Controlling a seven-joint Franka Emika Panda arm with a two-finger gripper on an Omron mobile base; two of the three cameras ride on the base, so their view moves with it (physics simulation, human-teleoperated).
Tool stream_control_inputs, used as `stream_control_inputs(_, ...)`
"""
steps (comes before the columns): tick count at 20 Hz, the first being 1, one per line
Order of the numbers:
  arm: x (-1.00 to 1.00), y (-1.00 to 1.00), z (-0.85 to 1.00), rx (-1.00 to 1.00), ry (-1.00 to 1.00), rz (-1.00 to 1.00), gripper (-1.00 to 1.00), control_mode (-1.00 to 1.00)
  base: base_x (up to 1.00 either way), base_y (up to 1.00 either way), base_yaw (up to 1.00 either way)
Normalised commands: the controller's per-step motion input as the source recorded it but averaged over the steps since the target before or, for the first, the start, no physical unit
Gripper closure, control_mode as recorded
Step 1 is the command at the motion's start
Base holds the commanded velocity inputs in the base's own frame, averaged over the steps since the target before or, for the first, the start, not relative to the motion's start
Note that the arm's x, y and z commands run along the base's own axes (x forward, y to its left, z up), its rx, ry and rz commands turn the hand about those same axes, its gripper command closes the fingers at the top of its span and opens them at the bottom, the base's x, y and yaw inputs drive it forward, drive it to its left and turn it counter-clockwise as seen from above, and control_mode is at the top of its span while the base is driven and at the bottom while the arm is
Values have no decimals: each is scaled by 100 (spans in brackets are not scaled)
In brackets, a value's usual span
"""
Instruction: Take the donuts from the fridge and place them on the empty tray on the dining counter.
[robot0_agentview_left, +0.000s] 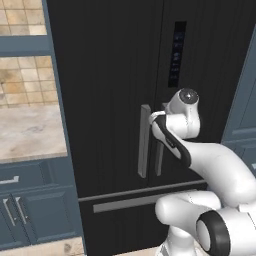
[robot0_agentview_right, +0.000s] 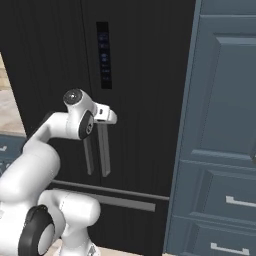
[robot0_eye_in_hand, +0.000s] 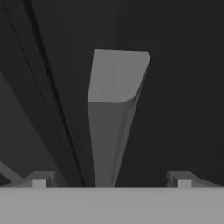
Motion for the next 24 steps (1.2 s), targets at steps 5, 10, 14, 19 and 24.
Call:
stream_control_inputs(5,40,0,-9,0,-5,0,-100,-100,0,0,0)
stream_control_inputs(10,39,0,-7,0,-7,0,-100,-100,0,0,0)
stream_control_inputs(14,33,0,-12,0,-6,0,100,-100,0,0,0)
stream_control_inputs(19,-15,-49,0,0,-8,-11,100,-100,0,0,0)
stream_control_inputs(24,-68,-88,0,0,-8,-20,100,-100,0,0,0)
